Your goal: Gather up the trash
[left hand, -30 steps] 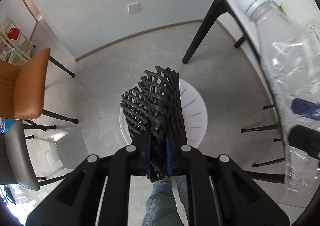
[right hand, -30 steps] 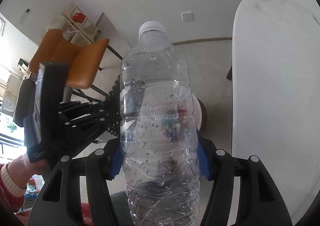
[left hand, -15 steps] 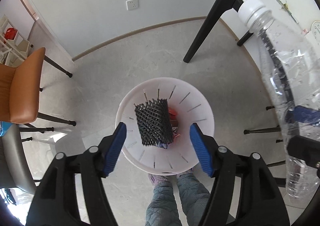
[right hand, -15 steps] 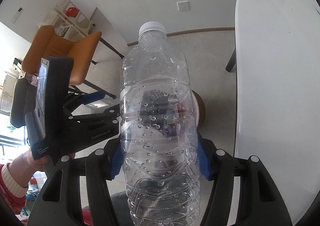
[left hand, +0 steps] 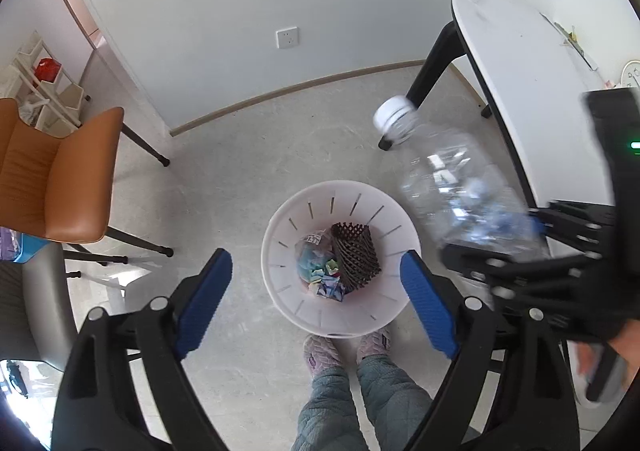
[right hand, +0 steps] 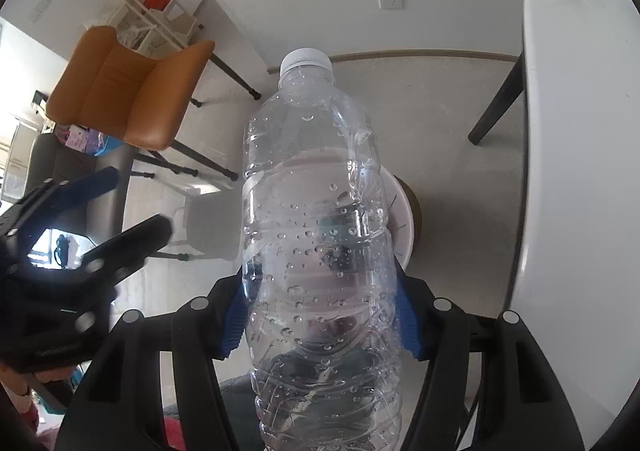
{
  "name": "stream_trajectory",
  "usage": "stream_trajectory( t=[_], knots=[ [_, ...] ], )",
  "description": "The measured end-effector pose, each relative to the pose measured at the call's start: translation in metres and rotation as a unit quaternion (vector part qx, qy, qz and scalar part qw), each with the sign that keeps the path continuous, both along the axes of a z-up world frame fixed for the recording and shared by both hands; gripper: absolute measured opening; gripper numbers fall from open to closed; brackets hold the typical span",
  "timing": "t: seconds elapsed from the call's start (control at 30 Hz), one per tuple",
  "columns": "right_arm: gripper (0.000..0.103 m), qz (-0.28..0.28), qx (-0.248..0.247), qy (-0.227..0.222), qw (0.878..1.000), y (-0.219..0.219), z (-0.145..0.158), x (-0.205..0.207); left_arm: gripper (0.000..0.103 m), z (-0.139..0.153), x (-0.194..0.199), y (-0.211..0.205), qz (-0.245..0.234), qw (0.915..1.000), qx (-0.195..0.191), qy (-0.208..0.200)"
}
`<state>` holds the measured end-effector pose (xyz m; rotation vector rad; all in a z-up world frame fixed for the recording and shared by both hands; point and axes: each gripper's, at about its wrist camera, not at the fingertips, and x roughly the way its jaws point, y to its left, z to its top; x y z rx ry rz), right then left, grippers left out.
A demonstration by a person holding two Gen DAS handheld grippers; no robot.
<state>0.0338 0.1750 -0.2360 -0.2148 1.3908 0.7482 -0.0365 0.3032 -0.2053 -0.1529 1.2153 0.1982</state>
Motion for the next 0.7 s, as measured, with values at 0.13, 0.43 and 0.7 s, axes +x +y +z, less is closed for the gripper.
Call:
stream_trajectory(
  t=[0.13,0.43,0.7],
  knots=[
    [0.072,0.017,-0.008,0.010,1.000,0.019,-0.017,0.005,0.082,0.016,-0.008,0.010,0.021,0.9994,0.027,0.002],
    [0.097,0.004,0.007,-0.030,1.000,0.007,0.019,0.020,0.082,0.040,-0.010,0.026,0.081,0.9957,0.044,0.000],
    [0.100,0.031,0.035,-0.093,0.995,-0.023,0.092,0.019,0.083,0.095,-0.012,0.022,0.138,0.9874,0.066,-0.039]
  ],
)
